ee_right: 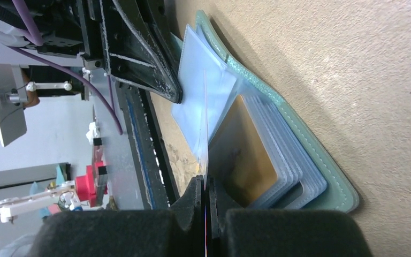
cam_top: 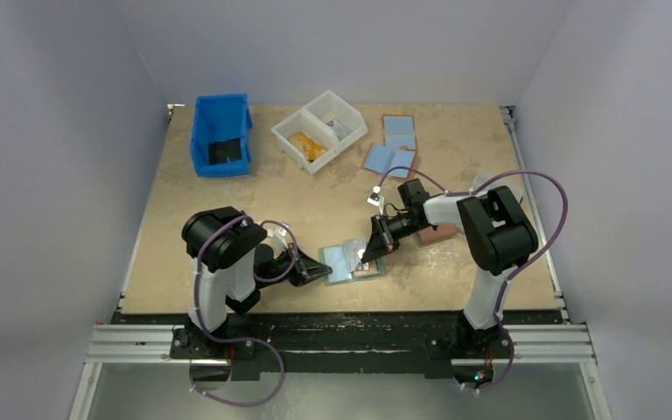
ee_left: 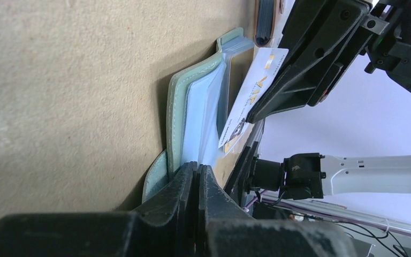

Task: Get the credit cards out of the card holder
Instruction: Remove the credit card from the card holder, then place the credit card in the storage box.

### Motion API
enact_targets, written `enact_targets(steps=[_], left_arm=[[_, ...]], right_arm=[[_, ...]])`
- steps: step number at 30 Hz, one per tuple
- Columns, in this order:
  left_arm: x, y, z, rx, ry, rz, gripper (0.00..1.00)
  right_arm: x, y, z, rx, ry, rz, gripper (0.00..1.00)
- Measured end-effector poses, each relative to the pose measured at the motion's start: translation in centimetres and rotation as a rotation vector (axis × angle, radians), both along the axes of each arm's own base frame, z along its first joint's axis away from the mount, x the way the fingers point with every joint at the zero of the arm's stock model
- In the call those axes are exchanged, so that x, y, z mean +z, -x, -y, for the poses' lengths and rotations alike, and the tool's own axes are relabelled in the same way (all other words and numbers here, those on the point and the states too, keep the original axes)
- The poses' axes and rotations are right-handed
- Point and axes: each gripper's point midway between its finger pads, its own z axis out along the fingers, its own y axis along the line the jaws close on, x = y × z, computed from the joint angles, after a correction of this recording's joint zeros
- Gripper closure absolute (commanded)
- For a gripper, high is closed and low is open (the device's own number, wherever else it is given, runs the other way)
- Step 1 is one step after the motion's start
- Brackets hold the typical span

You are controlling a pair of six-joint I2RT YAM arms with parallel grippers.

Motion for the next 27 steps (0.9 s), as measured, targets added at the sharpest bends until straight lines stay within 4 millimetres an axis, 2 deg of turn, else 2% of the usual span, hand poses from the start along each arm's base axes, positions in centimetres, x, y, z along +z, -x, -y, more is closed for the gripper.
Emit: enact_targets(steps=[6, 19, 24, 27], left_arm=[[0.0, 0.3, -0.6, 0.017, -0.009, -0.008, 0.89], [0.7, 0.7, -1.6, 0.048, -0.019, 0.022, 0.77], [1.4, 0.2, -2.1, 0.072, -0.035, 0.078, 0.76], [2.8, -0.6, -2.2, 0.094, -0.026, 0.147, 0.76]], right_arm=[[0.3, 0.0, 0.4, 0.014, 0.017, 0.050, 1.00], [2.5, -0.6, 0.9, 0.064, 0.015, 0.217, 1.00], [3.4, -0.6, 1.0, 0.087, 0.002, 0.267, 1.00], [4.1, -0.5, 1.1, 0.106, -0.007, 0.305, 1.00]])
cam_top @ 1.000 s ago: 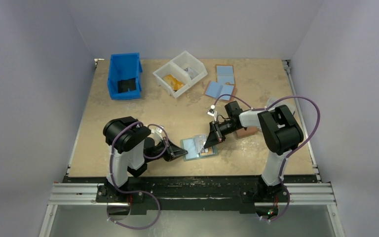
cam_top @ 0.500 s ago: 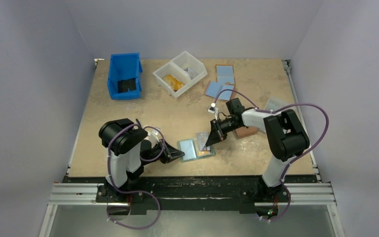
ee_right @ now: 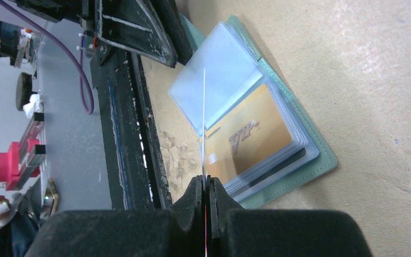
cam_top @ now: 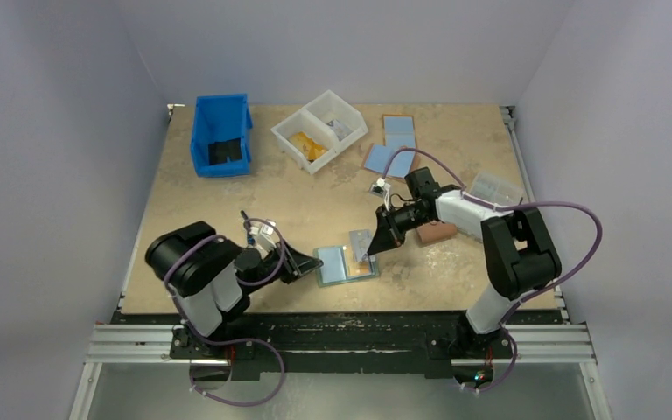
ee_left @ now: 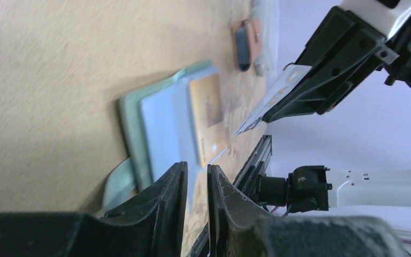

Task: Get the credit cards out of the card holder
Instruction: Place the credit card in the storage box.

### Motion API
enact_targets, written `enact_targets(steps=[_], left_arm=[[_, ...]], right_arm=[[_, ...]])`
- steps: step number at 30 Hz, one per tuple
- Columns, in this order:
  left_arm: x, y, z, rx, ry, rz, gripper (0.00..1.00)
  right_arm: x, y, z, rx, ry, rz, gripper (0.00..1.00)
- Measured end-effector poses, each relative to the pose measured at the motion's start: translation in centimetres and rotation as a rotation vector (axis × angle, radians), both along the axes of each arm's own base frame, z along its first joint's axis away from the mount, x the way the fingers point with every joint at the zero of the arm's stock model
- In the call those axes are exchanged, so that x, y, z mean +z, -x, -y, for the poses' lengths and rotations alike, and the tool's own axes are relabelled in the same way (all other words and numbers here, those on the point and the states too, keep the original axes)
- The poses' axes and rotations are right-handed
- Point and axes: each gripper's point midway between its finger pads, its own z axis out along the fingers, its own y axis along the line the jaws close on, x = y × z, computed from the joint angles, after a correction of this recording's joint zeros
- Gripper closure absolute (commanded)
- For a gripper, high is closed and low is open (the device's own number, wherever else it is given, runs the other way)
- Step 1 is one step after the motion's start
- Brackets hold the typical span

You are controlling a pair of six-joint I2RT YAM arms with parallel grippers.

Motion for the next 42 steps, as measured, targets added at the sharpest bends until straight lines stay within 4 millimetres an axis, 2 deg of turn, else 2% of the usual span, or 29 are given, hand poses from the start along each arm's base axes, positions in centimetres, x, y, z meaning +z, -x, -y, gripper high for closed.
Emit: enact_targets(steps=[4, 6, 10, 13, 16, 18, 21, 23, 25, 31, 33, 38, 42], left_arm=[[3.2, -1.0, -0.1, 0.026, 0.023, 0.116, 0.75], [4.7, -1.3, -0.4, 0.037, 0.017, 0.173, 0.72], [5.6, -1.4, -1.6, 0.073, -0.056, 0.222, 0.62], [6.4, -1.4, -3.0, 0.110, -0.134, 0.263, 0.45], [8.2, -1.7, -4.2, 0.151, -0.194, 0.319, 0.20], [9.6, -1.9, -5.0, 0.178, -0.225, 0.355, 0.09], [11.6, -2.0, -5.6, 0.189, -0.261, 0.399, 0.07], [11.8, -2.0, -5.4, 0.168, -0.278, 0.401, 0.12], [11.6, -1.8, -4.6, 0.112, -0.295, 0.398, 0.16], [11.9, -1.3, -1.0, -0.114, -0.294, 0.396, 0.16], [13.3, -1.8, 0.1, -0.158, -0.287, 0.421, 0.16], [19.4, -3.7, 2.4, -0.210, -0.252, 0.555, 0.16], [21.5, -4.2, 3.3, -0.244, -0.234, 0.616, 0.16]], right_arm=[[1.0, 0.0, 0.1, 0.022, -0.013, 0.050, 1.00], [1.4, 0.1, 0.2, 0.032, -0.018, 0.074, 1.00], [2.1, 0.2, 0.3, 0.049, -0.023, 0.108, 1.00], [2.8, 0.3, 0.4, 0.063, -0.028, 0.142, 1.00], [3.6, 0.2, 0.4, 0.083, -0.034, 0.182, 1.00], [4.1, 0.2, 0.5, 0.097, -0.038, 0.211, 1.00], [4.9, 0.5, 0.7, 0.126, -0.044, 0.256, 1.00], [5.3, 0.6, 0.8, 0.143, -0.048, 0.283, 1.00], [5.7, 0.8, 1.0, 0.160, -0.051, 0.307, 1.00], [6.0, 1.6, 1.4, 0.201, -0.053, 0.335, 1.00], [6.1, 1.7, 1.5, 0.215, -0.054, 0.342, 1.00], [6.6, 1.9, 1.6, 0.241, -0.059, 0.364, 1.00], [6.8, 2.1, 1.6, 0.256, -0.063, 0.371, 1.00]])
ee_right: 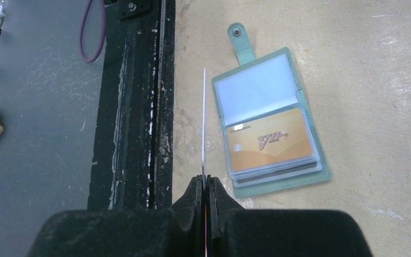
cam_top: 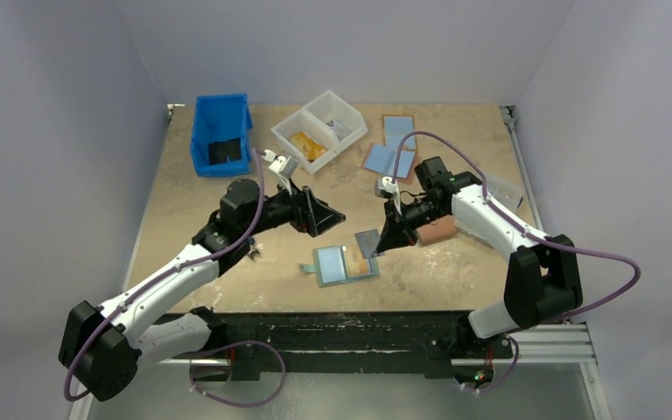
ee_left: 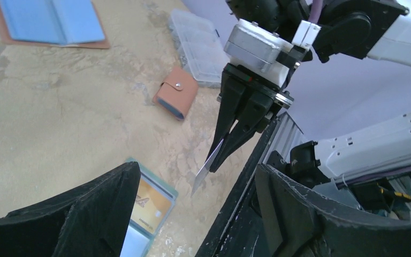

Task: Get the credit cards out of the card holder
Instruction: Place the credit card in the storage box.

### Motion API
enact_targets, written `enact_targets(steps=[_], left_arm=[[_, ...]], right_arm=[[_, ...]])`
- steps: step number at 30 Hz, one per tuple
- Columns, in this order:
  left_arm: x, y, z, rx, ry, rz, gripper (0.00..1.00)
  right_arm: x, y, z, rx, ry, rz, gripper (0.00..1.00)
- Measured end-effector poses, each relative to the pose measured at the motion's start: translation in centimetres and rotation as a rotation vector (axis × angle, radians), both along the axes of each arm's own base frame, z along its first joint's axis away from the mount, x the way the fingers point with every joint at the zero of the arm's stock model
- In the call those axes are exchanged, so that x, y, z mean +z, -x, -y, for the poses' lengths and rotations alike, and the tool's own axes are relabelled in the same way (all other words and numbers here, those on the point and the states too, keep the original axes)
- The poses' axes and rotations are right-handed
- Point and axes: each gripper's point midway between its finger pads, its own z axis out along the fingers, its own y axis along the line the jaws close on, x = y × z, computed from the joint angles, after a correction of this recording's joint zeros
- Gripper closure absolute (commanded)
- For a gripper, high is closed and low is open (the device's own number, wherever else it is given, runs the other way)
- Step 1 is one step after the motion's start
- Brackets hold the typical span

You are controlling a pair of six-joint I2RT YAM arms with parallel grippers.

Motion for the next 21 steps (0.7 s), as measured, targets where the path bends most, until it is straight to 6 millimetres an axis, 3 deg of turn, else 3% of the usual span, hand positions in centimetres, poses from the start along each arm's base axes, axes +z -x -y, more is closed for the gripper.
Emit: enact_targets(steps=[3, 11, 16, 21], left_arm=[[-0.7, 0.2, 0.8, -0.051, -0.009, -0.007, 0.16], [-5.1, 2.3, 4.5, -0.183, -0.123, -0.026, 0.21], [-6.1, 2.5, 6.3, -0.229, -0.153, 0.017, 0.32], [-6.7, 2.0, 7.0, -0.243, -0.153, 0.036, 0.50]], right_arm=[[0.1, 0.2, 0.1, 0.010, -0.004, -0.001, 1.00], [0.3, 0.6, 0.1, 0.024, -0.018, -0.004, 1.00], [0.3, 0.7, 0.2, 0.027, -0.017, -0.007, 1.00], [0.3, 0.8, 0.2, 0.031, -0.018, -0.005, 1.00]])
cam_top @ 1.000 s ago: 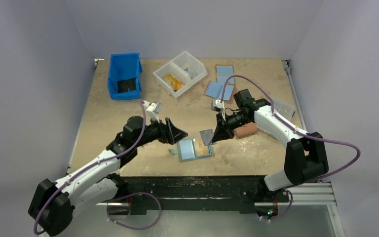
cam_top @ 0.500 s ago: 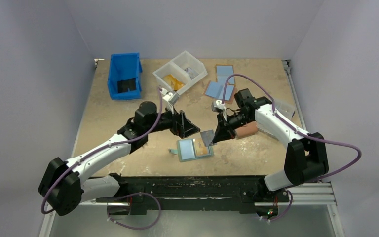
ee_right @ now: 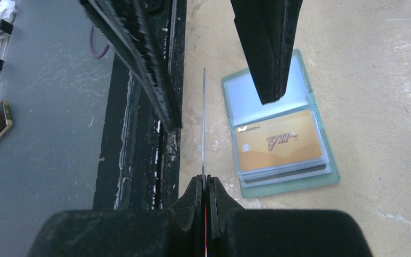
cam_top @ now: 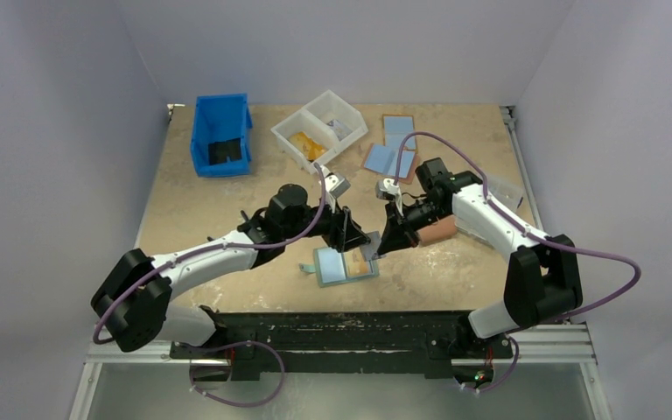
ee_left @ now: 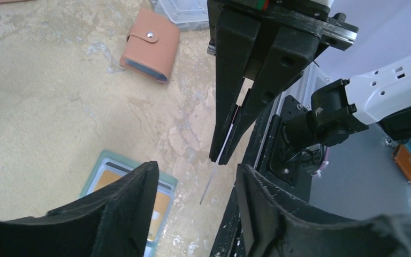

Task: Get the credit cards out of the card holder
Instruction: Place the credit card in the storage box.

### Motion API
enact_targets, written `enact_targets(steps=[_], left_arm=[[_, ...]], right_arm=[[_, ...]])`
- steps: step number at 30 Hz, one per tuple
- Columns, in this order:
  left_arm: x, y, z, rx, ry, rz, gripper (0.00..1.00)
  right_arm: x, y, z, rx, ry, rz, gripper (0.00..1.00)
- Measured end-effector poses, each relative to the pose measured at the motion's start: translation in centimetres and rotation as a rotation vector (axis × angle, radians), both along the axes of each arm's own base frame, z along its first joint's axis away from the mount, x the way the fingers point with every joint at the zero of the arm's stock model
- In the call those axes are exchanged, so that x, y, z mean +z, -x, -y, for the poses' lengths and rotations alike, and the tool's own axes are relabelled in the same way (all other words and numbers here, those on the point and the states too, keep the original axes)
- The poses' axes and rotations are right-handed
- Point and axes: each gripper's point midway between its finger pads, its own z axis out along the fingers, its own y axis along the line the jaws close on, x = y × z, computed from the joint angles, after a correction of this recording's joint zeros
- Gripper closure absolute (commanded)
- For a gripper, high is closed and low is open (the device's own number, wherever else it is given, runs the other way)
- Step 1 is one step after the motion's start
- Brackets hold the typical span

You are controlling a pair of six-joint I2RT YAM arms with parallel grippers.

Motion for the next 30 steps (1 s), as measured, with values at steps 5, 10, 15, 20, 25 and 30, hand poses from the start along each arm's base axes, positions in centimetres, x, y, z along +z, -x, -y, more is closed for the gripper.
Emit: enact_targets(steps=[5, 10, 15, 20, 25, 30], left_arm=[[-0.5, -0.1, 0.9, -0.039, 0.002, -0.007, 0.82], [-0.4, 0.8, 1.5, -0.115, 0.019, -0.012, 1.00], [-0.3, 0.8, 1.6, -0.110, 0.032, -0.031, 1.00], [0.8, 0.7, -0.7, 0.022, 0.122, -0.060, 1.00], [6.6, -0.5, -3.6, 0.208, 0.327, 0.007, 1.00], [12.1, -1.6, -5.8, 0.334, 0.502, 0.078, 1.00]], right_arm=[[0.1, 0.1, 0.0, 0.007, -0.001, -0.002, 1.00], [0.0, 0.0, 0.2, 0.005, 0.008, -0.003, 0.75], [0.2, 0.0, 0.1, 0.000, -0.004, -0.014, 0.43], [1.3, -0.6, 0.0, -0.027, -0.029, 0.005, 0.32], [6.3, -3.2, -0.4, -0.053, -0.077, 0.139, 0.28], [12.4, -5.5, -1.2, -0.056, -0.170, 0.267, 0.26]])
